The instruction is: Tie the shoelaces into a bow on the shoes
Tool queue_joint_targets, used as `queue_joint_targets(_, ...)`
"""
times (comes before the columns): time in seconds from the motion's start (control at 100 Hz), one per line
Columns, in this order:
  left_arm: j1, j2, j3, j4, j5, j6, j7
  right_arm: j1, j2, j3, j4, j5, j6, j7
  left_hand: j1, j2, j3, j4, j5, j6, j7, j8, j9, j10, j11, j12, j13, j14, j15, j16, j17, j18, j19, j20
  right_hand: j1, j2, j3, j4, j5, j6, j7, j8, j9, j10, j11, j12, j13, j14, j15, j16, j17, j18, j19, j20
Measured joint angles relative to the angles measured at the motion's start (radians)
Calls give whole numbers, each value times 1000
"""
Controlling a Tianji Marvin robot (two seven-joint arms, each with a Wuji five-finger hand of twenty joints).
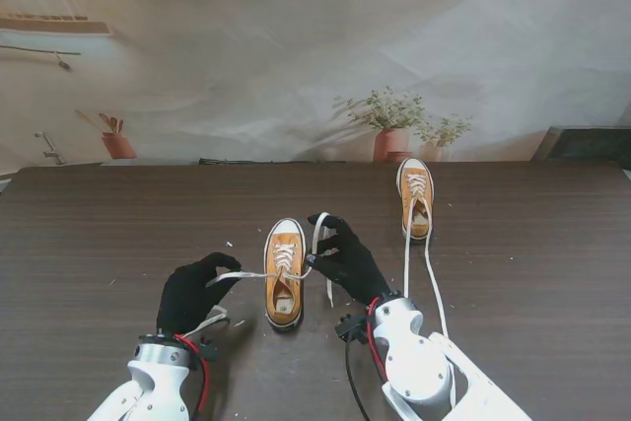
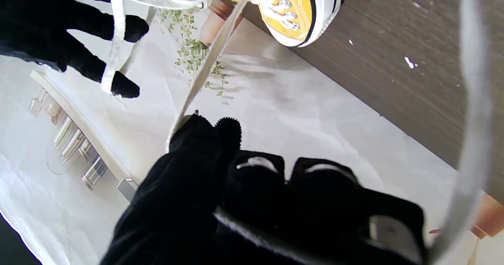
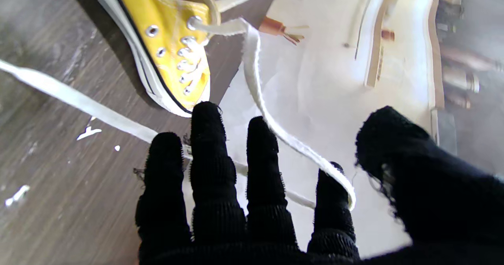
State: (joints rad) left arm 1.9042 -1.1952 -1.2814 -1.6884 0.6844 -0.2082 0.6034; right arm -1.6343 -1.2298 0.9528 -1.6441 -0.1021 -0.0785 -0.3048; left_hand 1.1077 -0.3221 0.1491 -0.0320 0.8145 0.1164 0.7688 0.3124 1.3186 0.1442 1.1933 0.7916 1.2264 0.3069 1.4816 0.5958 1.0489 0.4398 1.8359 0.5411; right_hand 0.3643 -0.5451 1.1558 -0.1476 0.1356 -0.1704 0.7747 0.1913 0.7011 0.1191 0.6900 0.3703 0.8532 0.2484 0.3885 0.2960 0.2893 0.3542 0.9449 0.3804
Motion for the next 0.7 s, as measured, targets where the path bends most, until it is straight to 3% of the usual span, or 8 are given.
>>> queue_joint_targets(0.18,5,4,-21,-14,10,0,-10,15,-38,-9,16,157,-9,-49,0,0,0,8,0,0,0,0,0,0,0,0,0,0,0,0,0,0,0,0,11,-55,44,0,116,-3,19,34,131,-13,0,-10,81,1,13,0,51,-1,46,-26)
queue_joint_targets(0.35,6,4,-27,-18,11,-1,-1,28,-63,-17,29,228,-29,-91,0,0,0,8,0,0,0,0,0,-1,0,0,0,0,0,0,0,0,0,0,82,-124,73,0,225,28,21,58,260,-30,3,-15,179,-2,56,6,124,-1,101,-39)
queue_joint_targets(0.43,5,4,-27,-18,11,-2,0,32,-69,-21,30,268,-39,-91,0,0,0,8,0,0,0,0,0,-1,0,0,0,0,0,0,0,0,0,0,130,-176,82,-65,274,66,21,64,319,-30,16,-16,218,-7,81,21,158,0,130,-41)
queue_joint_targets(0.52,5,4,-27,-19,9,-2,-2,35,-72,-25,30,276,-42,-87,0,0,0,8,0,0,0,0,0,-1,0,0,0,0,0,0,0,0,0,0,186,-227,83,-111,335,107,18,74,372,-30,75,-17,254,-16,131,54,188,12,165,-41)
queue_joint_targets(0.7,1,5,-23,-19,7,-2,-9,40,-71,-30,27,281,-35,-62,0,10,-12,8,0,0,0,0,0,-1,0,0,0,0,0,0,0,0,0,0,270,-263,84,-120,478,135,9,75,407,-30,221,33,313,-28,255,109,243,45,235,39)
